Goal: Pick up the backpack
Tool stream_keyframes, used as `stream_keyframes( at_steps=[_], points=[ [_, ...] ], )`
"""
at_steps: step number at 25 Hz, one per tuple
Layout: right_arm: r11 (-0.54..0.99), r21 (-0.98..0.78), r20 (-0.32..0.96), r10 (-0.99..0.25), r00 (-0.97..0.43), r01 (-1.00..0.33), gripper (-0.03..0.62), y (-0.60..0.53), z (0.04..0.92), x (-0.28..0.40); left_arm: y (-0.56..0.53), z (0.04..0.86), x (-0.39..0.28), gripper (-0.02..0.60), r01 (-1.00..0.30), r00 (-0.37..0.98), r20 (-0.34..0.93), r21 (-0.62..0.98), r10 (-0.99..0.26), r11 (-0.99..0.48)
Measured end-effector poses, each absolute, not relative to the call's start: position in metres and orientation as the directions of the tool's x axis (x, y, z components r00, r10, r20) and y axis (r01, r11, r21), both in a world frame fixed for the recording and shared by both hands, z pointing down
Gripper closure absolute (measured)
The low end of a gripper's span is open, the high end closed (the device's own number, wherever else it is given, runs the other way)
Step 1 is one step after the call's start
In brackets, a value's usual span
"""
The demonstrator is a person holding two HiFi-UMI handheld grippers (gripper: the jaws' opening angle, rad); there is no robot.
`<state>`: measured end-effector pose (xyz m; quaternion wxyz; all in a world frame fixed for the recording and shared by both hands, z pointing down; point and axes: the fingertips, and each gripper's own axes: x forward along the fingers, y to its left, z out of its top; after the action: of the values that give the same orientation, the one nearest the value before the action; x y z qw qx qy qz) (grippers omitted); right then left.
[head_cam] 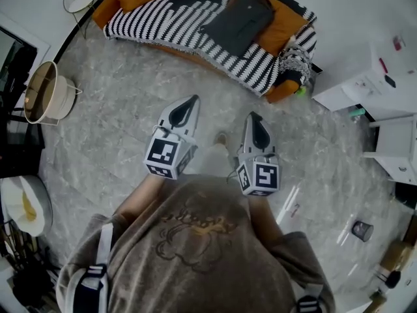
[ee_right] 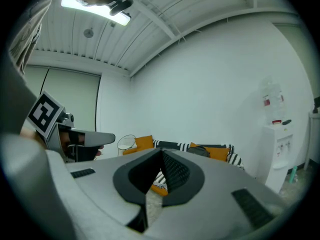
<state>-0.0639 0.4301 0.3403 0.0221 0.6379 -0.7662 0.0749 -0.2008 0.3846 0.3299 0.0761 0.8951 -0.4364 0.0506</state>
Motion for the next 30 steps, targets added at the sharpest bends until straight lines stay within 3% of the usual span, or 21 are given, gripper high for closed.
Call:
stream_keyframes(
  at_steps=[17, 30],
  points=[
    [0.217, -0.110, 0.146, -0.962, -0.232, -0.970, 0.594, 0.272, 0.346, 0.046, 0.220, 0.321, -0.101, 0.581, -0.824, 0.566, 0.157, 0.075, -0.809, -0.562],
    [0.240, -0.112, 0.158, -0.954, -0.256, -0.964, 0.594, 0.159, 0.357, 0.056, 0.109, 0.337, -0.080, 0.581, -0.819, 0.573, 0.169, 0.096, -0.802, -0.566]
  ],
)
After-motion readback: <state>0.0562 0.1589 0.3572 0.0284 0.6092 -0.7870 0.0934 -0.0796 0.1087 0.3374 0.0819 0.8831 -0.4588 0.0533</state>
